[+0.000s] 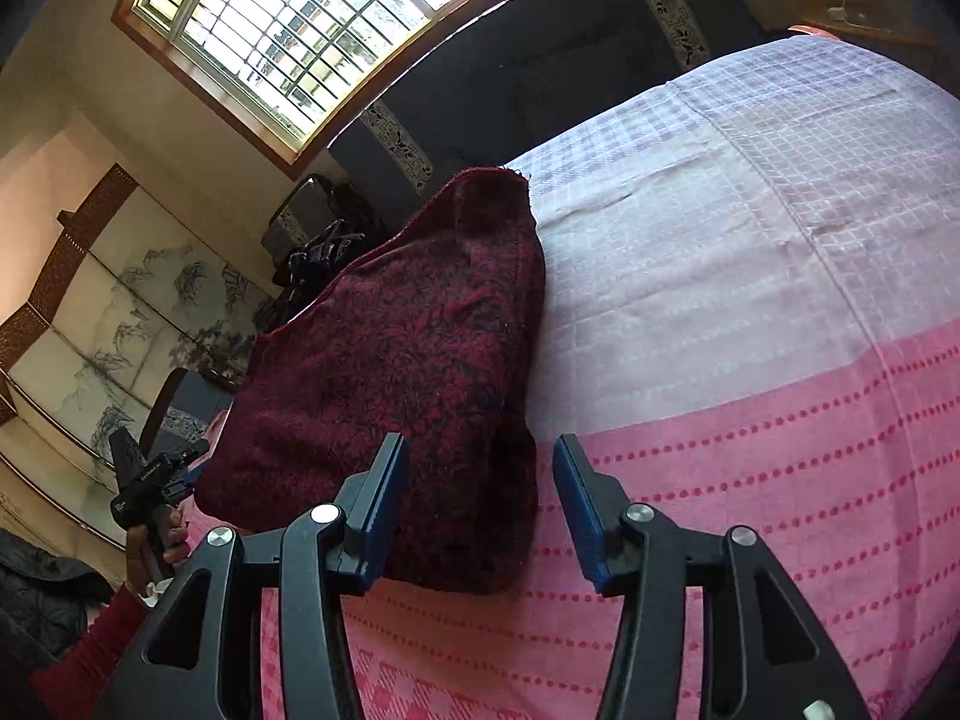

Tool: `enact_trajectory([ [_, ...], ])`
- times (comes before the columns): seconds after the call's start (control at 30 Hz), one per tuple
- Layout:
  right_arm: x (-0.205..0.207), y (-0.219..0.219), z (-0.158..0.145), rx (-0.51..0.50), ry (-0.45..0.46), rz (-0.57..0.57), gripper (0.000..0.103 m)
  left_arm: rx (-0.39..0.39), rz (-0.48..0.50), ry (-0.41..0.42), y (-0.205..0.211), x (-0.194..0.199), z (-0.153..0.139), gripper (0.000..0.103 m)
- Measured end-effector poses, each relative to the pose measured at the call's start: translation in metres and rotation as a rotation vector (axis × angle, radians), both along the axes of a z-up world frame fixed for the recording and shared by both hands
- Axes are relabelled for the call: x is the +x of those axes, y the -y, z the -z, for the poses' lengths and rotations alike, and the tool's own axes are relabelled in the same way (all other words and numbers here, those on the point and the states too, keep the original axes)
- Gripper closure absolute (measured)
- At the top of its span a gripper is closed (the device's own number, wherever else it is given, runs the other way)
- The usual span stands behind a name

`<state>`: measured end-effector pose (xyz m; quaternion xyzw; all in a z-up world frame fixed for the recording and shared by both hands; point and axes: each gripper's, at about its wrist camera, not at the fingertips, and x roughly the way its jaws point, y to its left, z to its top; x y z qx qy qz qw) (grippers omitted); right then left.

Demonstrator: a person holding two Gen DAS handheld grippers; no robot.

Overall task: Fold small clothes
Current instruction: 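Grasp the folded edge of the sweater with both tools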

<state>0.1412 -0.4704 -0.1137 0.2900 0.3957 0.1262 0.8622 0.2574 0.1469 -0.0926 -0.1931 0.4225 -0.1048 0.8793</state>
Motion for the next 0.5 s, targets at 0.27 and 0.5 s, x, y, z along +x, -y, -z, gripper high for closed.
enact_trajectory([
  [0.27, -0.012, -0.006, 0.018, 0.035, -0.044, -0.012, 0.054, -0.190, 0.095, -0.048, -0.008, -0.018, 0.026, 0.027],
  [0.5, 0.002, -0.031, 0.021, 0.030, -0.053, -0.065, 0.054, -0.137, 0.264, -0.075, 0.025, -0.024, 0.019, 0.039],
])
